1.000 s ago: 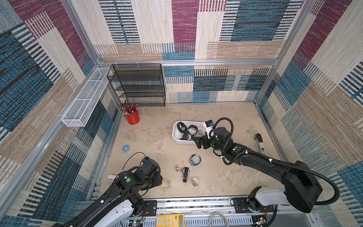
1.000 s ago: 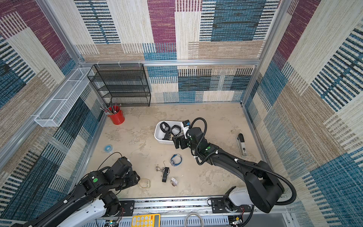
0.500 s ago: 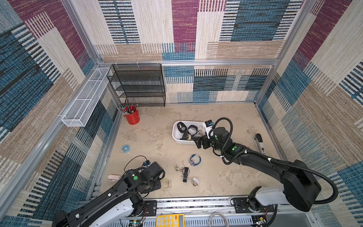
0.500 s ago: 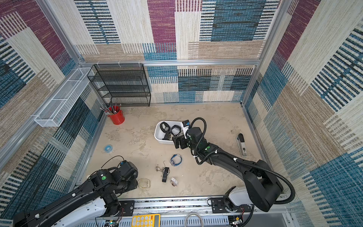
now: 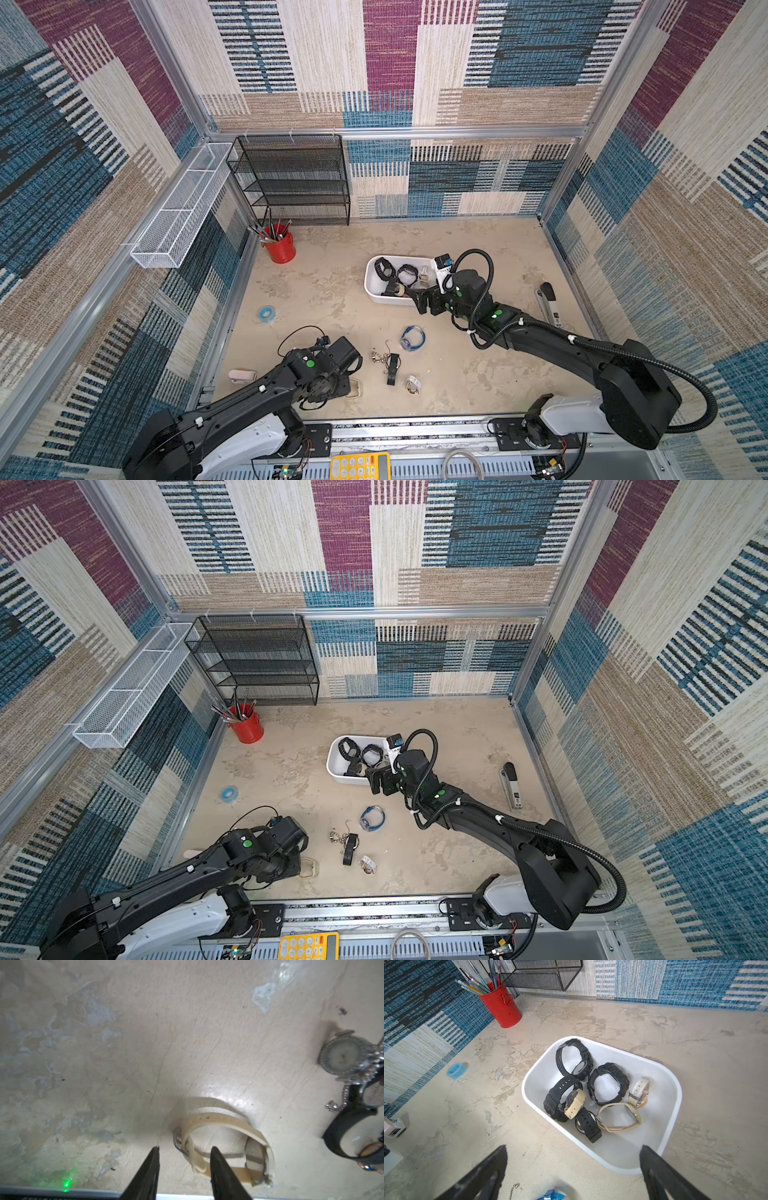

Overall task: Put the watch into the storage box
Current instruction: Pick up the watch at the center of the board.

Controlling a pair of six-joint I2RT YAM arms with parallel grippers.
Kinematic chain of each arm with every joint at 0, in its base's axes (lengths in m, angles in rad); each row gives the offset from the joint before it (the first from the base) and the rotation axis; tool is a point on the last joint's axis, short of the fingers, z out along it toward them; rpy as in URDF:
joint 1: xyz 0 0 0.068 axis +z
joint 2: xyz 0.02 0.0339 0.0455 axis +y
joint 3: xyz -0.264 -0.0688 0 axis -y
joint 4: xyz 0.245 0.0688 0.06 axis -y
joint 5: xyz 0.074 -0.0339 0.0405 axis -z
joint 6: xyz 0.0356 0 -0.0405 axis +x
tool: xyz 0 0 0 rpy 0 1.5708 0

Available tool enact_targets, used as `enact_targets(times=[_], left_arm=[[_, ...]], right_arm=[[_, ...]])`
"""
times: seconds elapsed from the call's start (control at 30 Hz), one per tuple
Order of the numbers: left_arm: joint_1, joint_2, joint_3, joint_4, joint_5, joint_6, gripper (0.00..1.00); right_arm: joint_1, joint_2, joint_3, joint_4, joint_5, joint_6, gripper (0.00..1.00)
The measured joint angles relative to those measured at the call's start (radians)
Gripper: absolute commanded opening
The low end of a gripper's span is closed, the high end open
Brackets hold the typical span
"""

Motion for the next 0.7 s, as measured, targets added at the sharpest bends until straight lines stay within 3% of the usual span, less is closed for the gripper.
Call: enact_targets(times=[0.53,0.7], left_arm=[[0.0,0.055,-0.017,0.074,0.017,0.002,0.01],[0.001,0.065,-0.003,0.082,0.015,0.004,0.0]], right_arm=[[0.0,0.008,0.001,0.0,0.005,-0.003,1.0],[0.0,0.0,-0.004,-0.001,0.008,-0.003,1.0]])
